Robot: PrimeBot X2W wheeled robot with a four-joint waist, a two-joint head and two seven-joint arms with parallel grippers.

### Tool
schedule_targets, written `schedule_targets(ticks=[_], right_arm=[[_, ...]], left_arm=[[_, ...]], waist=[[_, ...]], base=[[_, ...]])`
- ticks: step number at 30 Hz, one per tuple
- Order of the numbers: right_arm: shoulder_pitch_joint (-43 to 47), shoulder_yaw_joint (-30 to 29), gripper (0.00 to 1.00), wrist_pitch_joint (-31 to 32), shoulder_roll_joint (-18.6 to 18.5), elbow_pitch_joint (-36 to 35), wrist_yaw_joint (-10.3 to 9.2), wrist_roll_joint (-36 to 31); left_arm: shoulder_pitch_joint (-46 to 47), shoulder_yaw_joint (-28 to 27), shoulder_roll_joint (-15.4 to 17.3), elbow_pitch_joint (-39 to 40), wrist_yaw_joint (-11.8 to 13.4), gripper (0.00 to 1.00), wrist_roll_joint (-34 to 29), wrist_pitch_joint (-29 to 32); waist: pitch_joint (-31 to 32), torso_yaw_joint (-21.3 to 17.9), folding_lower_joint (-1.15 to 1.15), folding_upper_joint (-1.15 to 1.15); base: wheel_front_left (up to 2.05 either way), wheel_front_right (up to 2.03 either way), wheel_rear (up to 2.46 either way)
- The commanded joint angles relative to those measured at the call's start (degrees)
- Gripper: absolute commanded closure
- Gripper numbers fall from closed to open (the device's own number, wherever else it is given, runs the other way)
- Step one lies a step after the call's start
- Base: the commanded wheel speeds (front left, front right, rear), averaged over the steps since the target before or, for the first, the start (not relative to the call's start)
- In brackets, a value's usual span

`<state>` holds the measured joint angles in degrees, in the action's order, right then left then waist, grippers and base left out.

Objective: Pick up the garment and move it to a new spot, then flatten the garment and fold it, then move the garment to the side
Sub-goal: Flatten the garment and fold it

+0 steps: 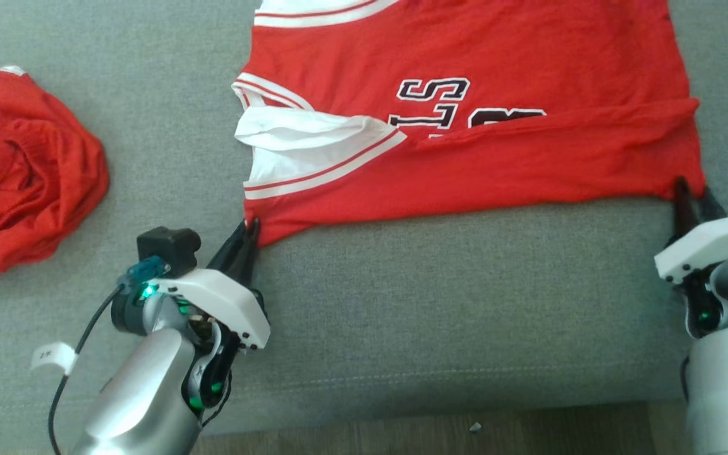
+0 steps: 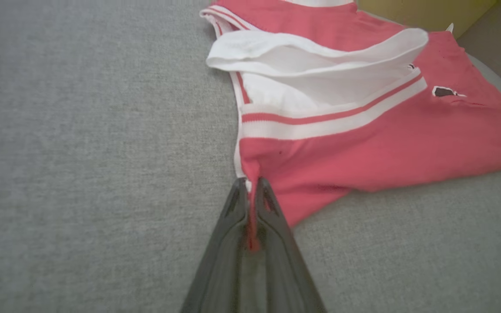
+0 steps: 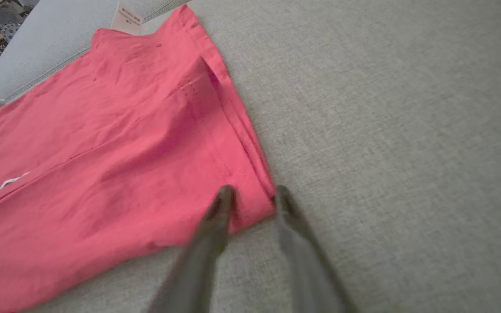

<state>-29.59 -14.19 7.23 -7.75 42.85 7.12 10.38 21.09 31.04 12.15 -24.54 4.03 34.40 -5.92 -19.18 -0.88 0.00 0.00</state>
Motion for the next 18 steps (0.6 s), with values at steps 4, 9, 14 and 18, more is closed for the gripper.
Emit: schedule_targets(ticks=[4,9,14,18], right_arm=[[0.1,3.0,1.00,-2.0,-1.9,0.5,0.36,1.5],[2.1,5.4,1.00,-2.6,-3.4,1.6,0.36,4.8],[4.6,8.2,1.00,-1.9,-4.6,0.2,0.36,8.1],[7.0,10.0,1.00,-1.3,-5.8,-2.5,0.36,10.3]], left_arm=[[1.2,-1.9,2.4,0.3,-0.2,1.00,-0.3,-1.6],[-0.2,-1.5,2.7,0.3,-0.7,1.00,0.1,-2.1],[-1.8,-1.1,3.4,2.1,-0.6,1.00,0.5,-1.2],[-3.8,-1.0,4.7,5.3,-0.2,1.00,0.8,-0.4]], waist=[[1.5,0.2,0.00,0.00],[4.5,0.5,0.00,0.00],[6.2,0.6,0.00,0.00],[6.8,0.4,0.00,0.00]], base=[[0.00,0.00,0.00],[0.00,0.00,0.00],[0.00,0.00,0.00],[0.00,0.00,0.00]])
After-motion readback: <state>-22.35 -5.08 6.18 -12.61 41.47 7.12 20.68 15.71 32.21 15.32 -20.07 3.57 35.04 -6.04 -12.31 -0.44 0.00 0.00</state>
